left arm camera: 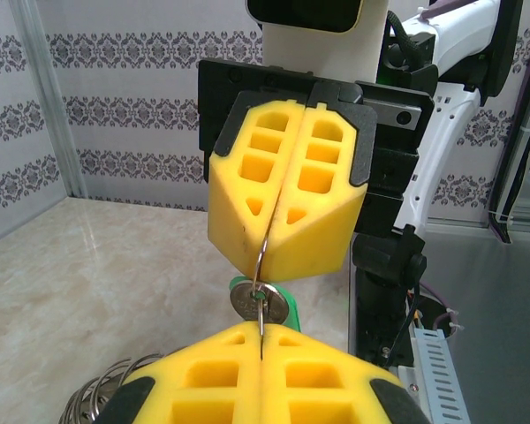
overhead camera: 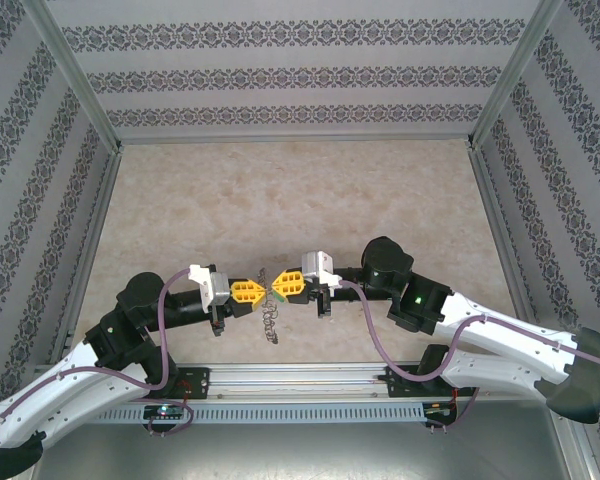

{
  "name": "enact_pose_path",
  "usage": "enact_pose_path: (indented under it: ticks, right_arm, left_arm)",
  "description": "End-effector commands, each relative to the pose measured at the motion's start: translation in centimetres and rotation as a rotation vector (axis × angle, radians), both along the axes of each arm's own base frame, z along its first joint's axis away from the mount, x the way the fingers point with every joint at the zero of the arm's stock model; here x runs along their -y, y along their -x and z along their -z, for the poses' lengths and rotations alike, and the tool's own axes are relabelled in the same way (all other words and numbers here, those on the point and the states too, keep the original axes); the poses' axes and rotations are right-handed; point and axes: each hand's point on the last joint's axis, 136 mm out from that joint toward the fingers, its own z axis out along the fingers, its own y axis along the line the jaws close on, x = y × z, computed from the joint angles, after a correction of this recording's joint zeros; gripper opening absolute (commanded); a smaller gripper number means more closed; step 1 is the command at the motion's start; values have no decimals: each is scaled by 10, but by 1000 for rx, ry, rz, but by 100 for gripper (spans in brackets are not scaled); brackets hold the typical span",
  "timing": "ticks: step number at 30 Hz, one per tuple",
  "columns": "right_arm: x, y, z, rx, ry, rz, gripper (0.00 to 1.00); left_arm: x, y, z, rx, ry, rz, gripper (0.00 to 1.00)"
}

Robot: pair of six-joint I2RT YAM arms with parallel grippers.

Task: Put the keys on the keyring

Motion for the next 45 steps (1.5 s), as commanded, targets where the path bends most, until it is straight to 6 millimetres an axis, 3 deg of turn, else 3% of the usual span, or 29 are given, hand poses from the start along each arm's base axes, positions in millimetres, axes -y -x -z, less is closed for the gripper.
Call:
enact_pose_path:
  ticks: [1, 20, 45]
  right_arm:
    - [-1, 7, -6, 18, -25, -34, 0]
    - [6, 11, -11, 25, -46, -30, 0]
    - [0, 6, -4, 17, -21, -25, 0]
  left_arm:
    - [-2, 7, -27, 67, 86, 22, 0]
    - [-1, 6, -28, 68, 87, 20, 0]
    - [0, 6, -28, 69, 87, 22, 0]
